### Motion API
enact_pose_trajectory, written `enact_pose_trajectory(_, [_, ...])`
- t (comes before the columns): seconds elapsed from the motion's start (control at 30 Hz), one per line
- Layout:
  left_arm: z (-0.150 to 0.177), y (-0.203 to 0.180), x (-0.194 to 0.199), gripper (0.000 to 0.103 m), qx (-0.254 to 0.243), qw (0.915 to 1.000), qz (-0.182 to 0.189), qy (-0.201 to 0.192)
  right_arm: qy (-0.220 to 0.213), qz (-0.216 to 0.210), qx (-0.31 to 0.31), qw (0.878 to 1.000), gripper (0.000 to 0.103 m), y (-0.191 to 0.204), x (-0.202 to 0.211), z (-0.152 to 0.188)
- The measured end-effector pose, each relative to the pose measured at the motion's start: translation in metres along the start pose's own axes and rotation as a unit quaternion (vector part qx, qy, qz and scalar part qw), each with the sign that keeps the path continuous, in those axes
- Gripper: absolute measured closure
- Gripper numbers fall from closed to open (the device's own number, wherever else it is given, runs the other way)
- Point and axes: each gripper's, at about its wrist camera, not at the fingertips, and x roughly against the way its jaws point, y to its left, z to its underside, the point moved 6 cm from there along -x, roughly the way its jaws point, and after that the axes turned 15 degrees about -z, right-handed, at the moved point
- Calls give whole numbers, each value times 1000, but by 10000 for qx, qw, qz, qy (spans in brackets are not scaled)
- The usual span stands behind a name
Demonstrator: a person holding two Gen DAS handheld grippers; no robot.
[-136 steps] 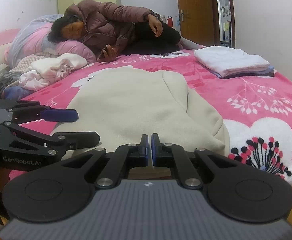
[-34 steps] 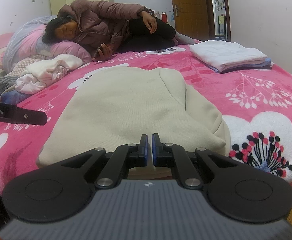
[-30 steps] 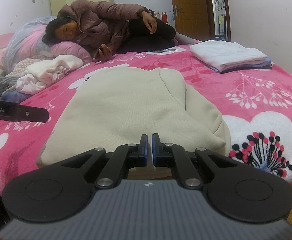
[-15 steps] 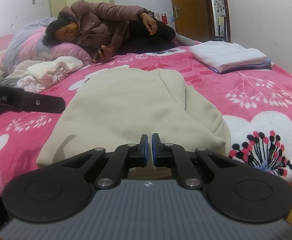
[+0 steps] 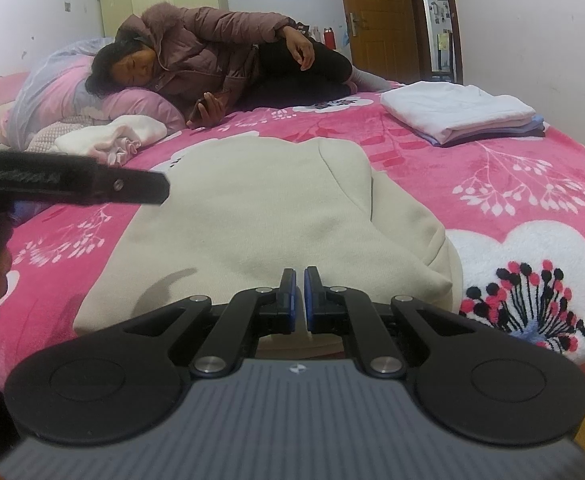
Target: Fold clothes
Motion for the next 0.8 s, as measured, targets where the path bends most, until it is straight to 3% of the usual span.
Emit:
enact_pose_trajectory(0.17, [-1,0,-14,37,79,9999,-82,47,22,21,20,10000,99,-1,0,0])
enact_pose_trajectory(0.27, [2,-1,-27,45,79,9999,-63,139,45,68,55,10000,99,1,-1,0])
enact_pose_trajectory(0.5, [9,-11,-42,36,-339,9991,-138,205,59,112,81,9999,99,2,-2,0])
enact_pose_trajectory(0.8, [12,-6,-45,35,-159,9992,27,354,255,130,215,9994,99,5,-3,-3])
